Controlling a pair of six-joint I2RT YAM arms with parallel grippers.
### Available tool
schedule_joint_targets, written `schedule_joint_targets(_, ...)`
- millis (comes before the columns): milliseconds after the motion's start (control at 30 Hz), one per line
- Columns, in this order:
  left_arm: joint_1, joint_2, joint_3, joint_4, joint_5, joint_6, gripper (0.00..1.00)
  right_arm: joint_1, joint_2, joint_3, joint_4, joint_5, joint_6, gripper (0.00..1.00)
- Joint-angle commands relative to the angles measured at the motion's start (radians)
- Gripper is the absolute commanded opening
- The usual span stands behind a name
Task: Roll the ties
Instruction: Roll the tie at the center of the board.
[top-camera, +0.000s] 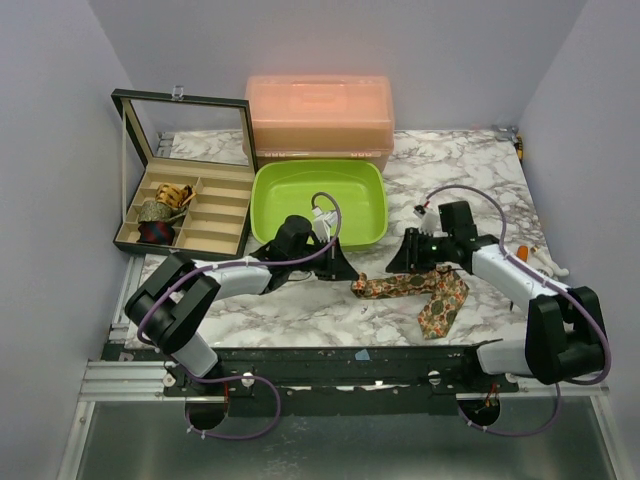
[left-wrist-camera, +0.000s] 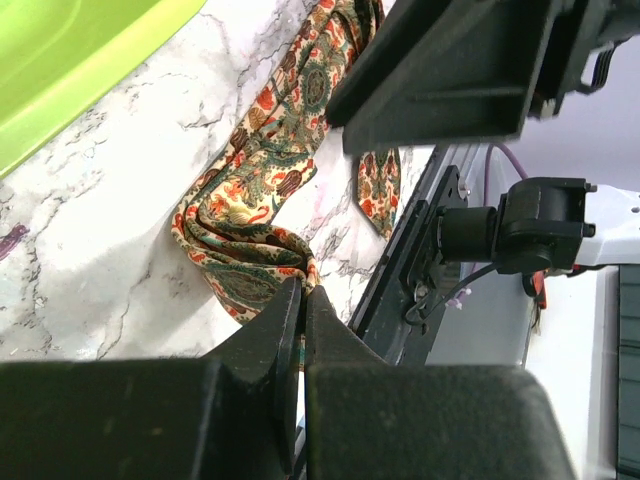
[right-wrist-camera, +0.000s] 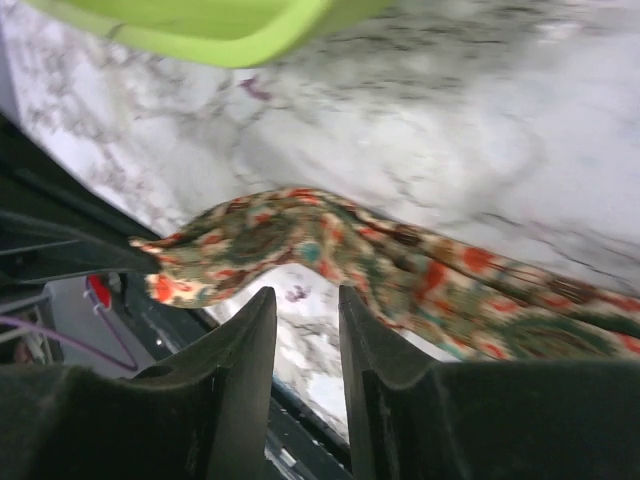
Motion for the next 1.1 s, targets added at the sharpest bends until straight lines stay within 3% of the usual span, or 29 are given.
schedule_joint_targets(0, -0.002, 0.008, 0.033, -0.029, 0.002, 0.013, 0.0, -0.108, 0.014, 0.031, -0.212, 0.071, -0.09, 0.35)
schedule_joint_targets(400, -0.029, 0.055, 0.1, -0.052, -0.015, 0.028, 0.0, -0.135, 0.245, 0.022, -0.132, -0.061, -0.085, 0.27)
schedule_joint_targets(767, -0.104, 0.218, 0.274, -0.066, -0.089, 0.019, 0.0, -0.135, 0.25, 0.021, -0.088, -0.096, -0.099, 0.22)
schedule_joint_targets(900, -0.124, 0.263, 0.32, -0.088, -0.136, 0.028, 0.0, -0.135, 0.216, 0.03, -0.123, -0.107, -0.124, 0.26)
schedule_joint_targets(1067, -0.129, 0.28, 0.317, -0.112, -0.181, 0.042, 0.0, -0.153, 0.161, 0.069, -0.219, -0.083, -0.163, 0.41)
